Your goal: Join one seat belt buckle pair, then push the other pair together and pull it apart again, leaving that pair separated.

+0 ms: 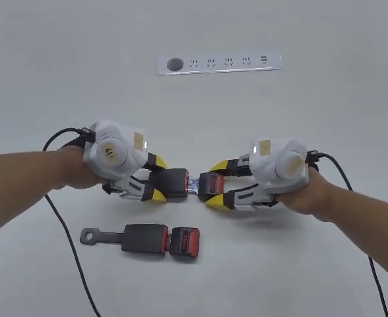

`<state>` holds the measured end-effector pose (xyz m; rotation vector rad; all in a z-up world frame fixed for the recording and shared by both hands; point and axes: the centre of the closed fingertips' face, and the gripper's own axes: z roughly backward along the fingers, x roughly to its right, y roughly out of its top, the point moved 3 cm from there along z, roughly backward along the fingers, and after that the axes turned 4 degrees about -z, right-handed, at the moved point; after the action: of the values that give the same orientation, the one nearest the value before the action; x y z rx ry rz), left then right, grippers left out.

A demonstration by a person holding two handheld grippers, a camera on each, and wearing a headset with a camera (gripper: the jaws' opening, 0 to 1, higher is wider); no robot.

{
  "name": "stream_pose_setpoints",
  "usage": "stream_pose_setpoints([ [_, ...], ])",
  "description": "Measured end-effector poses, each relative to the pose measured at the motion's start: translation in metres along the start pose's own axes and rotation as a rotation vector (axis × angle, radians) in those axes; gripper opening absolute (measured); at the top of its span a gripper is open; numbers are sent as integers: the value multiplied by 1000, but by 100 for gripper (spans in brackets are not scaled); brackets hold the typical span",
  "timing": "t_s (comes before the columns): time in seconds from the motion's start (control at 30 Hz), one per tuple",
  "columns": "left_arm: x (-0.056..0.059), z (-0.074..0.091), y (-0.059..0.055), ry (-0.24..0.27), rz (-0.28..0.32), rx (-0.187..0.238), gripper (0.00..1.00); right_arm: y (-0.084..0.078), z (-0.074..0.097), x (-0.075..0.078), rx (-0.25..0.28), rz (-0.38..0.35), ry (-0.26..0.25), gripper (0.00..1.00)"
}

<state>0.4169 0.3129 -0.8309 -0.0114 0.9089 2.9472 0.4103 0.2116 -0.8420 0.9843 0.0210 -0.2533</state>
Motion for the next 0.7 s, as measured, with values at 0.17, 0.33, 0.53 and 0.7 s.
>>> stream_pose_setpoints([
  [0.17,0,0,0,-16,-25,-12,33,4,-6,-1,-8,8,6,36],
  [0.33,0,0,0,-31,-44,-18,33,6,-9,0,-13,11,10,36],
  [0.53,-1,-1,0,-38,-60,-28,33,7,-11,-1,-25,10,1,36],
  [0.7,-1,-2,0,-40,-65,-36,33,7,-11,-1,-35,10,-8,36],
])
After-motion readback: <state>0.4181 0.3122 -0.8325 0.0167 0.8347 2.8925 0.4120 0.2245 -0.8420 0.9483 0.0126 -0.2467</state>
